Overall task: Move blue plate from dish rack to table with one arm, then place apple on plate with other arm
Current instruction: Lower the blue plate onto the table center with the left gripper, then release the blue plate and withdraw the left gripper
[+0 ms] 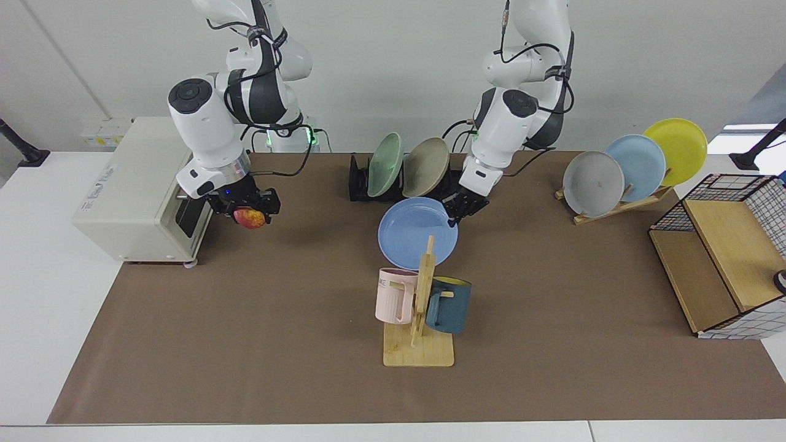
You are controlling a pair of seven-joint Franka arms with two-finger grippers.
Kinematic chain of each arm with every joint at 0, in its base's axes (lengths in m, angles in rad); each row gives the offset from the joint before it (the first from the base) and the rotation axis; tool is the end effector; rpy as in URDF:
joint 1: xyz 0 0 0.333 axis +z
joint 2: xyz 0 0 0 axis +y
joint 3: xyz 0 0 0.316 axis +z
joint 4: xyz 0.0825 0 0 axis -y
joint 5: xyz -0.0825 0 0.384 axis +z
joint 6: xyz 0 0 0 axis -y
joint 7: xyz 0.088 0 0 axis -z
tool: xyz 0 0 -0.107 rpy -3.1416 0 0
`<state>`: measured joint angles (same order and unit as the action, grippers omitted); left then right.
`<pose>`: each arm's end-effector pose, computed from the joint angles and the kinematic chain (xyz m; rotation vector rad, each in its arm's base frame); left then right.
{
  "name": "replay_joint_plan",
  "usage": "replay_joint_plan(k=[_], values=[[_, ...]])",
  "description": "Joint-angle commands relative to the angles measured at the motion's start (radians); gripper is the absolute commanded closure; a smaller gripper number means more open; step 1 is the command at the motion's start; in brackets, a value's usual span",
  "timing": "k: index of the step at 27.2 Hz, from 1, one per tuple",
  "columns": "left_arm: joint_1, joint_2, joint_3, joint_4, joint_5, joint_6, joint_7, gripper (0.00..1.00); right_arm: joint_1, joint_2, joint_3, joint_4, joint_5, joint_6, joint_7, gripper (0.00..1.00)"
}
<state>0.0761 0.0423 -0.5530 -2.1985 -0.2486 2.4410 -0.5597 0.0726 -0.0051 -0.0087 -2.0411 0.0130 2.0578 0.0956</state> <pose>0.4937 -0.2540 0.3876 2.8400 0.3707 0.1111 0.5502 0.0359 0.4458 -3.1276 0.0589 -0.0325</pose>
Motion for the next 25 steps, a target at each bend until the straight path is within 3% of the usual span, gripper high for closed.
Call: replay_joint_plan(k=[1, 13, 14, 15, 16, 17, 20, 25], values=[[-0.056, 0.051, 0.01, -0.05, -0.006, 0.101, -0.011, 1.0, -0.007, -0.001, 0.006, 0.006, -0.018, -0.019, 0.015, 1.0], [-0.058, 0.162, 0.019, -0.057, 0.087, 0.178, -0.002, 1.0, -0.007, -0.003, 0.006, 0.004, -0.018, -0.019, 0.015, 1.0], [-0.055, 0.163, 0.019, -0.053, 0.11, 0.176, 0.004, 0.95, -0.007, -0.003, 0.006, 0.004, -0.018, -0.019, 0.015, 1.0], [-0.055, 0.165, 0.021, -0.049, 0.127, 0.176, 0.012, 0.72, -0.007, -0.001, 0.006, 0.004, -0.018, -0.019, 0.015, 1.0], [-0.055, 0.172, 0.027, -0.035, 0.156, 0.168, 0.017, 0.28, -0.007, -0.001, 0.006, 0.004, -0.018, -0.019, 0.015, 1.0], [-0.053, 0.177, 0.034, -0.02, 0.195, 0.159, 0.023, 0.0, -0.007, -0.001, 0.006, 0.004, -0.018, -0.019, 0.015, 1.0], [-0.052, 0.177, 0.044, 0.009, 0.29, 0.09, 0.029, 0.0, -0.007, -0.003, 0.006, 0.004, -0.018, -0.019, 0.016, 1.0], [0.005, 0.143, 0.039, 0.103, 0.333, -0.127, 0.056, 0.0, -0.005, -0.003, 0.006, 0.001, -0.018, -0.018, 0.018, 1.0]])
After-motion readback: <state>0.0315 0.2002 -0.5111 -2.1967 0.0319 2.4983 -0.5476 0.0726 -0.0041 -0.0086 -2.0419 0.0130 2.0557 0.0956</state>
